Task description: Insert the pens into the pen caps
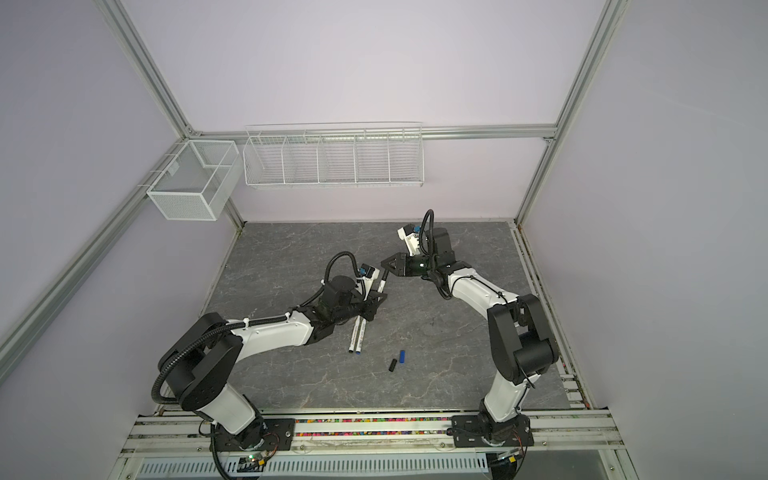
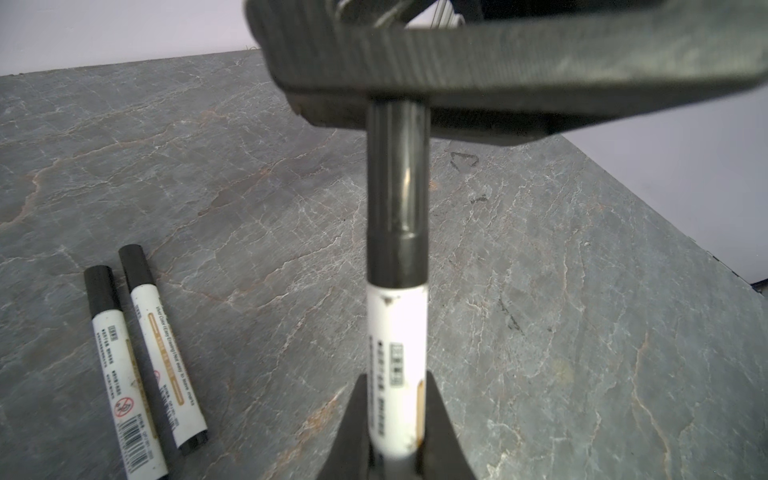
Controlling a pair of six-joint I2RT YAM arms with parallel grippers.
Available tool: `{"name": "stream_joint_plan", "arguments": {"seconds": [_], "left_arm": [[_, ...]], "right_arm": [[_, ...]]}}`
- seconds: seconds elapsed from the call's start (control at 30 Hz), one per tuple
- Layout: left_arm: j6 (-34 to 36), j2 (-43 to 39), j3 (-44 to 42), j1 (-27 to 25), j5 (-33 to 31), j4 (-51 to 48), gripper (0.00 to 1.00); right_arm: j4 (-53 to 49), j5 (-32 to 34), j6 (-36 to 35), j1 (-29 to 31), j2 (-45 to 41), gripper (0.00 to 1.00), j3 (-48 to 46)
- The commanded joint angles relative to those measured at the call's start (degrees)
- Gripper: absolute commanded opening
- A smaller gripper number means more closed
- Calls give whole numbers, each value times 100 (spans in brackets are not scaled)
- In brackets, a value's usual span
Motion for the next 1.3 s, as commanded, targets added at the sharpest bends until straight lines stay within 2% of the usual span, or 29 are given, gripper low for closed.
{"name": "stream_joint_plan", "arguments": {"seconds": [0.0,0.57,0.87,1.27], "left_arm": [[54,111,137,-32,60,150,0],[45,154,182,-29,47,150,0],[35,102,180,-30,14,167,0],[178,-223,318,-10,-231,538,0]], "right_arm": [[-19,-117,7,-35,-282,35,-12],[-475,-105,-282,62,-278,37,-88],[-450,-205,-282,150,-101,22,-53],[-705,-496,-394,152,174,13,86]]}}
